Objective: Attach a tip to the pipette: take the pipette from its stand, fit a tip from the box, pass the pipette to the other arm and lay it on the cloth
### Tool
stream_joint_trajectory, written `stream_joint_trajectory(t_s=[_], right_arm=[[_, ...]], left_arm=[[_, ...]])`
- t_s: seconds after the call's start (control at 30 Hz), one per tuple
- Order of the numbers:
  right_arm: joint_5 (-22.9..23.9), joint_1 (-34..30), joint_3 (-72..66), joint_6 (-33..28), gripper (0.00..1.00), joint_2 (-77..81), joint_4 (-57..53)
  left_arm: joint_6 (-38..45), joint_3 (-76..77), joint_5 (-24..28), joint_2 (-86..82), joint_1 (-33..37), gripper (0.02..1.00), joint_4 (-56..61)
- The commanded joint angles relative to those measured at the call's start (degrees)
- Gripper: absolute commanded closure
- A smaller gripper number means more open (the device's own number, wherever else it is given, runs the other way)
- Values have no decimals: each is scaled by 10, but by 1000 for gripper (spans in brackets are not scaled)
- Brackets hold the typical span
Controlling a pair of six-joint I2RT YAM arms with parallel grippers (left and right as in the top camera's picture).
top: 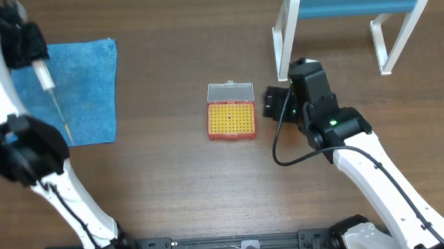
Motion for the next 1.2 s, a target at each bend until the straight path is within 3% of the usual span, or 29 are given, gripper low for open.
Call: stream_joint_trajectory(t_s=[0.03, 0.1, 0.27, 0.4, 0.5, 0.63, 0.7, 0.73, 0.77, 0.8, 0.97, 1.0, 1.03, 1.07, 1.13, 1.2], right_arm=[[221, 5, 46, 14, 134, -13, -28], [213, 26, 46, 30, 130, -7, -36], [208, 61, 46, 60, 134, -6, -36], [183, 68, 46, 88, 134, -6, -36], [183, 68, 46, 93, 134, -6, -36], [183, 68, 46, 99, 134, -6, -36], [183, 68, 46, 101, 134, -6, -36], [183, 68, 46, 104, 134, -6, -36], [179, 68, 46, 105, 134, -6, -35], [176, 69, 46, 108, 134, -6, -35], [177, 68, 46, 108, 134, -7, -28], [180, 68, 46, 108, 134, -7, -5], [196, 68, 46, 104, 132, -7, 17], [250, 68, 46, 52, 134, -12, 55], [306, 68, 46, 4, 134, -25, 71], [308, 69, 46, -96, 134, -56, 75]], left_arm=[[79, 16, -92, 131, 7, 996, 8], [97, 16, -124, 160, 8, 993, 36], [142, 15, -108, 172, 5, 993, 97], [142, 15, -34, 177, 5, 993, 165], [157, 14, -16, 188, -6, 993, 163], [172, 14, -20, 188, -15, 993, 159], [172, 14, -51, 188, -15, 991, 155], [171, 14, -79, 188, -15, 833, 155], [171, 14, -90, 188, -15, 443, 154], [171, 14, -89, 188, -15, 196, 154], [138, 97, -93, 147, -21, 167, 99], [96, 157, -87, 127, -22, 165, 54], [78, 224, -47, 107, -22, 167, -6], [79, 287, -15, 87, -22, 167, -73], [53, 319, 3, 35, -20, 165, -113], [50, 318, 49, -69, -30, 165, -113]])
